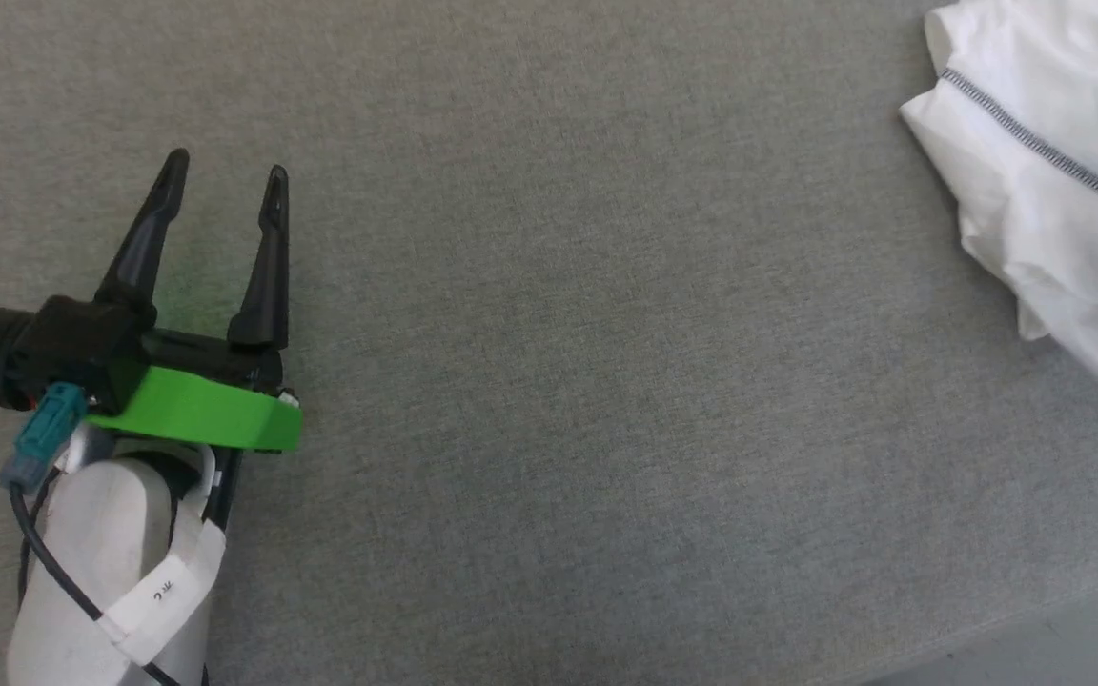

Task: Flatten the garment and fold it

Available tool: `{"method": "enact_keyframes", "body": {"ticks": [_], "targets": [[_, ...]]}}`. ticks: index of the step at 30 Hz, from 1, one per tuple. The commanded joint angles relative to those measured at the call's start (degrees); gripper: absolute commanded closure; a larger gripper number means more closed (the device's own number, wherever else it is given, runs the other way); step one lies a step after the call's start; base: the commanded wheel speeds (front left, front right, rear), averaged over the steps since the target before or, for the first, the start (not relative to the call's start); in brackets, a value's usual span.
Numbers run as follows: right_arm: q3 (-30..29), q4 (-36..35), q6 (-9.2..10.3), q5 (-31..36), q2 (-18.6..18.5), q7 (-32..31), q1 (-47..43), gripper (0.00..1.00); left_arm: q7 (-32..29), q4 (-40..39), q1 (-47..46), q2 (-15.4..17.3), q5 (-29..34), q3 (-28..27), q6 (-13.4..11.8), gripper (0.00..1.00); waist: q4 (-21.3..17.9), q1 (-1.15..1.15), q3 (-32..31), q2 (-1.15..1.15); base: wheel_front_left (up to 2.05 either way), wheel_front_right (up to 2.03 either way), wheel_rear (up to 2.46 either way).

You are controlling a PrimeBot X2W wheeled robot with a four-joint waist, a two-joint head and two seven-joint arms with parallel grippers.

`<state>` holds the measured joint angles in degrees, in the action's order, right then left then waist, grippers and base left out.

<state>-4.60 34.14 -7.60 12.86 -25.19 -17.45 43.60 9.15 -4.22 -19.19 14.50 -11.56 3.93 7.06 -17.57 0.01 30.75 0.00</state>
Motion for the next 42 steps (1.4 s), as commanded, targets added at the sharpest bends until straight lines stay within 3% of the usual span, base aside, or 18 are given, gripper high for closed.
{"method": "enact_keyframes", "body": {"ticks": [1, 6, 7, 8, 9, 14, 22, 31, 36, 42], "targets": [[-0.7, 0.5, 0.11, 0.9, 0.2, 0.7, 1.8, 1.00, -0.2, -0.4, -1.0, 0.6, 0.6, -0.2, 0.1, 0.00, -0.7, -0.01, 2.8, 0.00, 0.00, 0.00, 0.00], [-2.6, 3.0, 0.11, 2.9, 1.3, 2.2, 4.8, 1.00, -0.4, -0.8, -1.4, 0.9, 0.4, 0.0, 0.0, 0.00, 0.2, -0.01, 3.5, 0.00, 0.00, 0.00, 0.00], [-2.9, 3.7, 0.11, 3.3, 1.5, 2.3, 5.1, 0.73, -0.3, -0.7, -1.3, 0.9, 0.3, 0.1, 0.0, 0.00, 0.3, -0.01, 3.4, 0.00, 0.00, 0.00, 0.00], [-3.1, 4.3, 0.11, 3.6, 1.7, 2.2, 5.4, 0.15, -0.3, -0.6, -1.3, 0.9, 0.3, 0.1, -0.1, 0.00, 0.5, -0.01, 3.2, 0.00, 0.00, 0.00, 0.00], [-3.4, 4.9, 0.11, 4.0, 1.9, 2.1, 5.6, 0.00, -0.1, -0.3, -1.1, 0.8, 0.2, 0.1, -0.1, 0.00, 0.6, -0.01, 2.7, 0.00, 0.00, 0.00, 0.00], [-4.1, 5.2, 0.11, 4.5, 2.1, 5.0, 4.8, 0.00, 1.6, 2.0, -0.1, -0.3, -0.5, 0.7, -0.4, 0.00, 2.1, -0.01, -1.2, 0.00, 0.00, 0.00, 0.00], [-2.8, -0.7, 0.11, -5.1, 4.5, 15.6, -2.0, 0.00, 4.7, 7.9, 3.4, -4.1, -2.7, 0.9, -1.3, 0.00, 5.8, -0.01, -11.7, 0.00, 0.00, 0.00, 0.00], [-1.8, -18.1, 0.11, -17.6, 9.0, 21.6, -18.2, 0.00, 5.7, 13.4, 7.2, -7.5, -4.6, 0.4, -1.8, 0.00, 11.8, -0.01, -21.6, 0.00, 0.00, 0.00, 0.00], [-2.9, -27.0, 0.11, -19.6, 14.0, 22.9, -27.8, 0.00, 5.8, 15.1, 8.9, -8.4, -4.3, 0.7, -1.9, 0.00, 14.6, -0.01, -25.0, 0.00, 0.00, 0.00, 0.00], [-2.2, -30.5, 0.11, -19.5, 17.3, 24.4, -35.5, 0.00, 5.8, 15.3, 11.2, -9.7, -3.1, 0.1, -2.8, 0.00, 16.8, -0.01, -27.6, 0.00, 0.00, 0.00, 0.00]]}}
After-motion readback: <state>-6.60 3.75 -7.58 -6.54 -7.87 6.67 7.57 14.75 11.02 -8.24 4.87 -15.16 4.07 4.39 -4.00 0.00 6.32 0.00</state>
